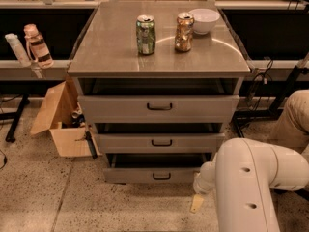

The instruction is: Close bottom drawer

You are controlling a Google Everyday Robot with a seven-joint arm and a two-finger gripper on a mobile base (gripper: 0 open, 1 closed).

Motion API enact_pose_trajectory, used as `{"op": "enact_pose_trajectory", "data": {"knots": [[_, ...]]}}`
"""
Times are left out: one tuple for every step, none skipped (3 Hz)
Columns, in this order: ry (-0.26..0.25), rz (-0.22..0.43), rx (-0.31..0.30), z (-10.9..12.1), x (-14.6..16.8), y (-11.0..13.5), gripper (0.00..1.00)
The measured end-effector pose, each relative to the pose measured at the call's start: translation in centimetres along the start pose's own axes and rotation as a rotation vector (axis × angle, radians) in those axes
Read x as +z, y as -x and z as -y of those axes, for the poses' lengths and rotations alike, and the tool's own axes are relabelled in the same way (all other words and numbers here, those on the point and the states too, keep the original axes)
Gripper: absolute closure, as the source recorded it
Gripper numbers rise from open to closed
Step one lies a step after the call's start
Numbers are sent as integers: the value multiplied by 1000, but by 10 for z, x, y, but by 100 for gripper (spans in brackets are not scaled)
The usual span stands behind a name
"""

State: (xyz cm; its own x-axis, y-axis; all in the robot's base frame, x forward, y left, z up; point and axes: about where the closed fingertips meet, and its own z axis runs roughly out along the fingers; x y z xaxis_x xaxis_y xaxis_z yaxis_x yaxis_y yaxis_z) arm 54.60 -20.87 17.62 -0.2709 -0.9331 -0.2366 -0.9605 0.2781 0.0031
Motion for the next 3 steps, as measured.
{"op": "enact_pose_trajectory", "data": {"knots": [[-2,-1,3,0,0,-1,3],[-1,-1,3,0,0,-1,33],[-2,-1,3,0,0,-1,56]]}}
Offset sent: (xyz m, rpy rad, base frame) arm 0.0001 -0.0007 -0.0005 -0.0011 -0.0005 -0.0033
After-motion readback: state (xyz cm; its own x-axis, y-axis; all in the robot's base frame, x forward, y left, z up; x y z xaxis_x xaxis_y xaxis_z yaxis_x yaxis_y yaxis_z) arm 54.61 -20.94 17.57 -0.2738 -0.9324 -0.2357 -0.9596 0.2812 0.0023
